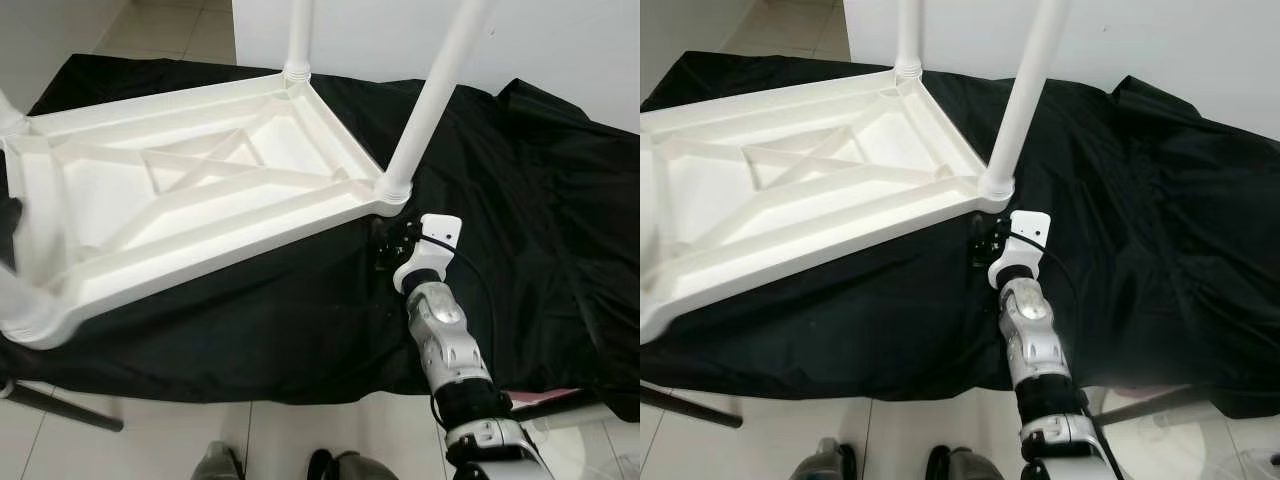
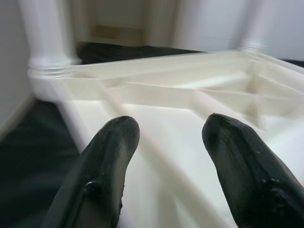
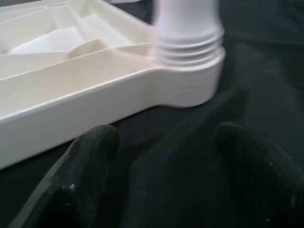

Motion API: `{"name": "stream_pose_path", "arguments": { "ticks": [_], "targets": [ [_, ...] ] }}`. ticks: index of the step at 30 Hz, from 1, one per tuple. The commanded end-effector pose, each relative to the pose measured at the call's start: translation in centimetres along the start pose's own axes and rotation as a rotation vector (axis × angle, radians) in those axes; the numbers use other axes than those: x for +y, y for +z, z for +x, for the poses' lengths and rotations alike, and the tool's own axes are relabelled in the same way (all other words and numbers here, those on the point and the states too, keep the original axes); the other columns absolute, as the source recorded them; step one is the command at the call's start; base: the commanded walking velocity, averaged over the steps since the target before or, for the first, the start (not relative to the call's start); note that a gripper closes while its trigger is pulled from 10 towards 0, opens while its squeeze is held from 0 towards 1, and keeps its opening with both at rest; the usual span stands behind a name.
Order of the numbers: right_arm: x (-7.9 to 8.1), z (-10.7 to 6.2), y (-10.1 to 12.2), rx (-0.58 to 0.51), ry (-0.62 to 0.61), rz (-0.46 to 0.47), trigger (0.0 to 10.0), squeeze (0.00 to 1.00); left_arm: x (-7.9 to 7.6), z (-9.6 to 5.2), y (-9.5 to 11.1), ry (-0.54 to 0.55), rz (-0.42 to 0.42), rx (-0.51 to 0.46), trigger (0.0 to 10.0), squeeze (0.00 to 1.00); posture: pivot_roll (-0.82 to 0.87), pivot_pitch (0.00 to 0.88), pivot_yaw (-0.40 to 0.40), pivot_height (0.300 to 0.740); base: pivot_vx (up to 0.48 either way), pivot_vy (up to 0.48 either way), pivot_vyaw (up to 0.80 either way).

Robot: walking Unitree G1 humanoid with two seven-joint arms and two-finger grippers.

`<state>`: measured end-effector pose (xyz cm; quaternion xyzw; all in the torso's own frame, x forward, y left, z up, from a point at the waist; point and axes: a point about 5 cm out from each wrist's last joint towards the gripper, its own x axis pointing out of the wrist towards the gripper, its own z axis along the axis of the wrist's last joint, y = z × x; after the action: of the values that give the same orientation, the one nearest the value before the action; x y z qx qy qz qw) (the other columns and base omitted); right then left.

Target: Building children table

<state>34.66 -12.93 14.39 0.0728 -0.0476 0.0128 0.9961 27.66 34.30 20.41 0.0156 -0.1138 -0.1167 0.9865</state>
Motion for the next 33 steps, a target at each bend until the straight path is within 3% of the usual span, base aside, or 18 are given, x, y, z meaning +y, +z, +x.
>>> {"name": "stream_pose_path", "arguments": {
  "ticks": [1,2,5,7,8,11,15,18,20,21,24,33],
  "targets": [
    [-0.2,0.1,-0.7,0.042,-0.019,-0.004,10.0,0.0,-1.8,0.3,-0.2,-0.152,-0.007,0.003,10.0,0.0,0.08,0.163,-0.072,0.74,0.0,0.0,0.0],
    [-0.2,0.3,-0.9,0.06,-0.027,-0.002,10.0,0.0,-2.8,0.5,-0.4,-0.188,-0.007,0.004,10.0,0.0,0.08,0.162,-0.077,0.74,0.0,0.0,0.0],
    [-0.2,0.6,-0.9,0.069,-0.032,-0.004,10.0,0.0,-3.6,0.6,-0.6,-0.216,-0.014,0.004,10.0,0.0,0.08,0.16,-0.08,0.74,0.0,0.0,0.0],
    [-0.1,1.2,-1.0,0.083,-0.03,-0.012,10.0,0.0,-5.3,0.6,-0.7,-0.266,-0.041,0.0,10.0,0.0,0.08,0.164,-0.082,0.74,0.0,0.0,0.0],
    [0.2,1.6,-1.1,0.097,-0.003,-0.029,10.0,0.0,-6.9,0.6,-0.8,-0.302,-0.069,-0.003,10.0,0.0,0.08,0.161,-0.084,0.74,0.0,0.0,0.0],
    [0.3,1.7,-1.2,0.098,0.004,-0.033,10.0,0.0,-7.5,0.6,-0.8,-0.316,-0.072,-0.006,10.0,0.0,0.09,0.158,-0.085,0.74,0.0,0.0,0.0],
    [-0.1,2.7,-1.2,0.125,0.008,-0.042,10.0,0.0,-11.8,0.5,-0.4,-0.438,-0.144,-0.022,10.0,0.0,0.09,0.149,-0.09,0.74,0.0,0.0,0.0],
    [-0.1,2.9,-1.2,0.131,0.01,-0.046,10.0,0.0,-12.6,0.5,-0.4,-0.461,-0.157,-0.022,10.0,0.0,0.09,0.144,-0.091,0.74,0.0,0.0,0.0],
    [-0.1,3.4,-1.0,0.144,0.022,-0.049,10.0,0.0,-15.1,0.6,-0.3,-0.533,-0.202,-0.026,10.0,0.0,0.09,0.157,-0.093,0.74,0.0,0.0,0.0],
    [-0.1,3.4,-1.0,0.144,0.022,-0.049,10.0,0.0,-15.1,0.6,-0.3,-0.533,-0.202,-0.026,10.0,0.0,0.09,0.157,-0.093,0.74,0.0,0.0,0.0],
    [0.1,4.2,-0.5,0.155,0.049,-0.054,10.0,0.0,-18.0,1.2,-0.1,-0.611,-0.26,-0.03,10.0,0.0,0.08,0.191,-0.09,0.74,0.0,0.0,0.0],
    [1.1,5.1,0.6,0.135,0.127,-0.069,10.0,0.0,-20.9,1.8,0.5,-0.71,-0.334,-0.025,10.0,0.0,0.04,0.232,-0.061,0.74,0.0,0.0,0.0]
  ]
}}
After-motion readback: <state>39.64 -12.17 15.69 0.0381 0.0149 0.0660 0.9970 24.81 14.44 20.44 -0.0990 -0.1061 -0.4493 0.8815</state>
